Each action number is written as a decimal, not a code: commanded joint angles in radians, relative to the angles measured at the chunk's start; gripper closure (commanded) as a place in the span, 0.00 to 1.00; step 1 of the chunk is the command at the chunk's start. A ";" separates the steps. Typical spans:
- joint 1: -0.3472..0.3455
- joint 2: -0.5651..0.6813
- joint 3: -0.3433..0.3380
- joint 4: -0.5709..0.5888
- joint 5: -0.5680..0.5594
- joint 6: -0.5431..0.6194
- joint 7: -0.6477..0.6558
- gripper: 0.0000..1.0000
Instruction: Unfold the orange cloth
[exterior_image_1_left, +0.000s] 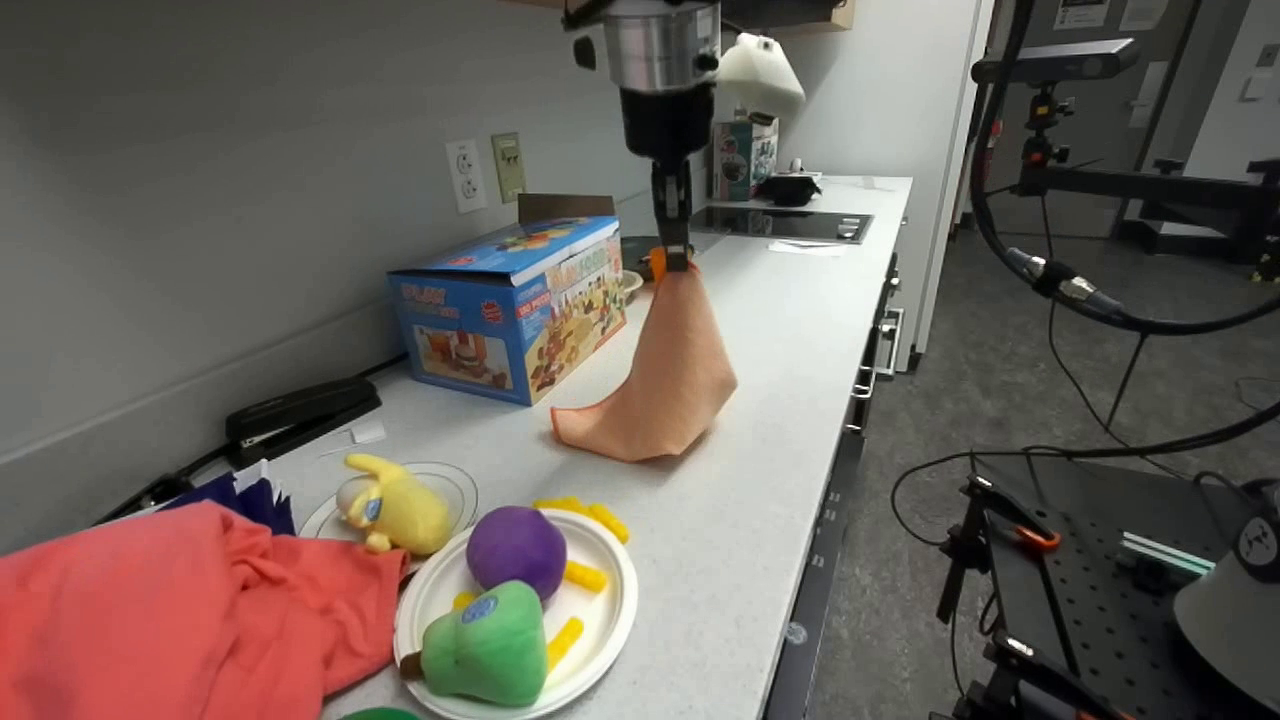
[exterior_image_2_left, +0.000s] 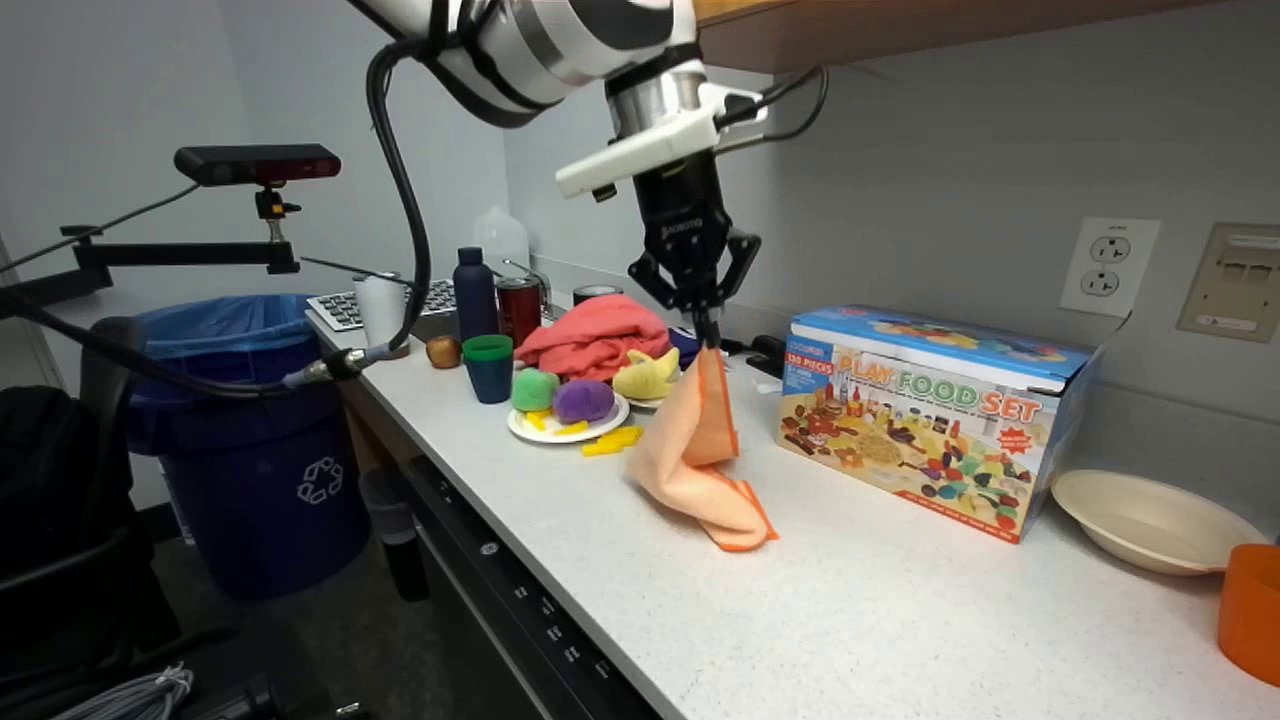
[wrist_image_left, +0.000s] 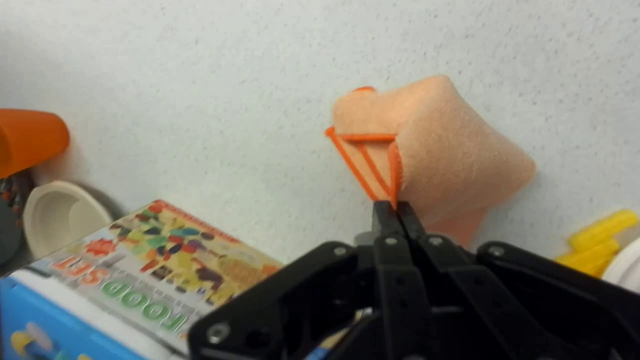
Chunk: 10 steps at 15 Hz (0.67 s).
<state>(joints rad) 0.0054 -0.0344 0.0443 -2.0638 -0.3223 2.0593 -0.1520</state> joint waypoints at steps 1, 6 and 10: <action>0.020 0.061 0.003 -0.013 0.044 -0.044 -0.047 0.99; 0.037 0.143 0.022 -0.007 0.154 -0.055 -0.060 0.99; 0.049 0.165 0.046 -0.030 0.242 -0.058 -0.090 0.99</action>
<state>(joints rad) 0.0433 0.1190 0.0777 -2.0979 -0.1448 2.0255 -0.1930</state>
